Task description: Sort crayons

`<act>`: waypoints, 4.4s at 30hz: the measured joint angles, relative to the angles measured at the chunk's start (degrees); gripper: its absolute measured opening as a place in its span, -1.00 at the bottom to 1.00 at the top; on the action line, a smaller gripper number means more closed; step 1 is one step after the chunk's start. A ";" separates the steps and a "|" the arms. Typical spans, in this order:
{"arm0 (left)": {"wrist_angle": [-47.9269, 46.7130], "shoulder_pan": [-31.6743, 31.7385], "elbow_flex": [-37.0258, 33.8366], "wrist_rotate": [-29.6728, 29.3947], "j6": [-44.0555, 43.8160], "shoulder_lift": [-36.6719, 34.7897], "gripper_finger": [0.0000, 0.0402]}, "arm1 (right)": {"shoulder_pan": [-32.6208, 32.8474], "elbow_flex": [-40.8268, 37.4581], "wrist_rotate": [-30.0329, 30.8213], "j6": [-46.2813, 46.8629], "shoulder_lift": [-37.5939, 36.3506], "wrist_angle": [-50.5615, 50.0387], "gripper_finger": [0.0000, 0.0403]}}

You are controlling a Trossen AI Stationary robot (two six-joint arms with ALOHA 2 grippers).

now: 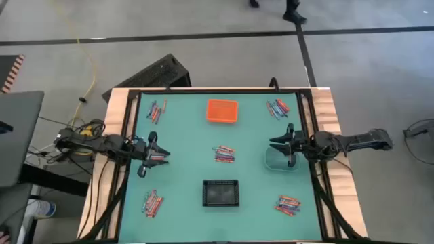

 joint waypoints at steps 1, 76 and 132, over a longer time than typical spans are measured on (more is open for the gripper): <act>-0.01 0.01 -0.02 -0.01 0.02 -0.02 -0.19 | 0.00 0.00 0.00 0.00 0.01 0.00 -0.42; -0.01 0.02 -0.02 -0.01 0.02 -0.02 -0.19 | -0.02 0.00 0.00 0.02 0.00 0.01 -0.42; 4.57 0.02 -0.04 -19.30 -16.37 0.61 -0.19 | -5.07 0.01 3.23 -5.41 0.42 3.46 -0.42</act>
